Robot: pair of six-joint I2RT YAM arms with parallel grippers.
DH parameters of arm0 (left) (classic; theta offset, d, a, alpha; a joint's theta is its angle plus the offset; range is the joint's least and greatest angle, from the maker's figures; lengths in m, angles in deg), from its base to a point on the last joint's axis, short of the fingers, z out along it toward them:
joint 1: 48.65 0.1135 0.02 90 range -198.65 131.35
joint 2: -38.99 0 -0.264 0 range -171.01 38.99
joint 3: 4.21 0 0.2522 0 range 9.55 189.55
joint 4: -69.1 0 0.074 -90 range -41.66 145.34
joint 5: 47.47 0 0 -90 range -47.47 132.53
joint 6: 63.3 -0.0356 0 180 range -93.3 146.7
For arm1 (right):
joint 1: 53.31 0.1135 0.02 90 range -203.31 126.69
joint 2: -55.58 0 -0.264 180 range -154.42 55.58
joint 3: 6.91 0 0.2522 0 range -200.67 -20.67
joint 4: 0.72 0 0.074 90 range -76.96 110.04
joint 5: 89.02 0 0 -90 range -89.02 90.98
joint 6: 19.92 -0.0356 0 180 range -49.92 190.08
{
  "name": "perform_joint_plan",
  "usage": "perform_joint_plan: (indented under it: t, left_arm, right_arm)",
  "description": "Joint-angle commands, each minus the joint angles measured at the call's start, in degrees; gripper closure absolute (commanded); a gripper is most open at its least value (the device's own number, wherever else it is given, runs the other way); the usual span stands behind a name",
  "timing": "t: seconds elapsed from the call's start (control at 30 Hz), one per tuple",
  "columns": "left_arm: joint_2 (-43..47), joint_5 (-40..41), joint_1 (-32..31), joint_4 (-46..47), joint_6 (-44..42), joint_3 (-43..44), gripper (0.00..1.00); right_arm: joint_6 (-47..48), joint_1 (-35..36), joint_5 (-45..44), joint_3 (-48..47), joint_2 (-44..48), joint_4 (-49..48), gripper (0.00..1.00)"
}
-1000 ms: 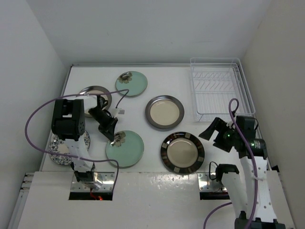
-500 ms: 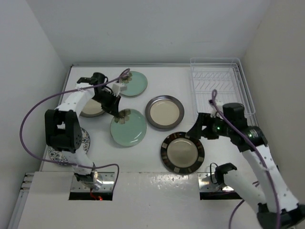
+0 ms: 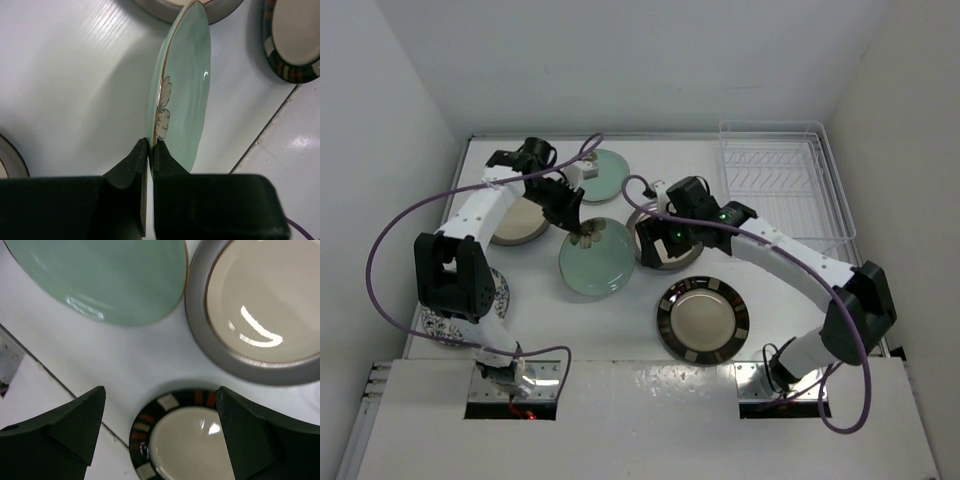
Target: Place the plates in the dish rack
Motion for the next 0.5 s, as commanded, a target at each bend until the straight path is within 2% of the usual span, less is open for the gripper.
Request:
perform_joint_plan:
  t: [0.0, 0.23, 0.37, 0.47]
  left_arm:
    - [4.80, -8.88, -1.57, -2.24, -1.21, 5.42, 1.00]
    - [7.89, -13.37, -2.62, -3.91, -2.01, 9.56, 1.00]
    - [8.42, -17.75, -3.24, -5.84, -3.59, 11.75, 1.00]
    - [9.82, -17.77, -4.30, -5.85, -4.21, 12.28, 1.00]
  right_arm:
    - [3.65, -2.91, 3.61, -6.63, -0.96, -9.94, 0.09]
    - [9.36, -5.19, 6.59, -3.14, 2.10, -13.64, 0.05]
    - [10.94, -7.13, 9.49, 1.78, 5.53, -21.62, 0.04]
    - [11.91, -8.88, 10.99, 3.11, 7.20, -24.00, 0.03]
